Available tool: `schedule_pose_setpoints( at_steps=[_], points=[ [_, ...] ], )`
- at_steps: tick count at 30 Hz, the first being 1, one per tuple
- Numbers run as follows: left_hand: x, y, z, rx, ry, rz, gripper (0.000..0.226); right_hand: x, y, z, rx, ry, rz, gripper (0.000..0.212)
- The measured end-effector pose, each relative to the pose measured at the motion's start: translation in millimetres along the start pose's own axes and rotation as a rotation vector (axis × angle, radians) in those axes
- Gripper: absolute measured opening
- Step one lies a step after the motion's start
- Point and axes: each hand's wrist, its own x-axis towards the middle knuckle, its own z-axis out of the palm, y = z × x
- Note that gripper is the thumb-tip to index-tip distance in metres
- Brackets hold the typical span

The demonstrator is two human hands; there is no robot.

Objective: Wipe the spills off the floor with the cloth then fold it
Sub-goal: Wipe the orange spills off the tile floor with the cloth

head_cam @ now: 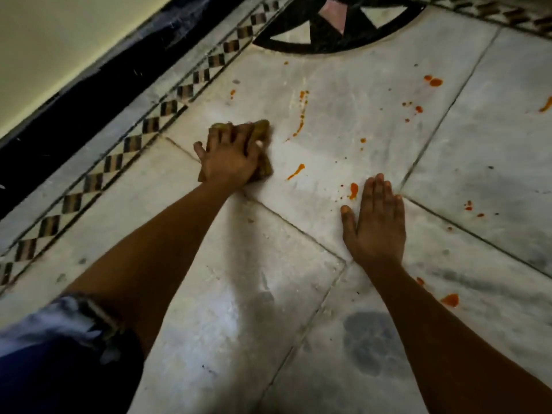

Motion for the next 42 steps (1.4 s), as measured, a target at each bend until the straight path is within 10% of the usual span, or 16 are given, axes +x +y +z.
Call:
schedule_pose_setpoints(
  at_steps=[9,15,22,28,38,42],
  points=[
    [54.8,10.2,14.0,-0.024,-0.032,-0.055,0.058,1.7,0.4,1.9,0.005,0.026,0.009,0.073],
    [-16.6,-35.6,17.1,0.089,-0.052,0.286,0.062,2.7,-2.1,-3.2,0.02,0.017,0.022,0.071],
    [62.9,-27.9,9.2,0.027,-0.061,-0.091,0.057,3.8,-1.3,-2.6,0.023,0.022,0.028,0.071],
    [-6.8,-17.6,18.9,0.047,-0.068,0.185,0.065,3.9,-1.1,-4.2,0.007,0.007,0.029,0.071],
    [144.7,-13.7,-4.2,-0.183,-0.026,-0.271,0.056,4.3,-1.9,-5.3,-0.007,0.003,0.033,0.07],
    [151.5,12.6,-4.0,-0.105,-0.074,-0.029,0.054,4.7,-2.4,-6.4,-0.008,-0.007,0.036,0.07]
  ],
)
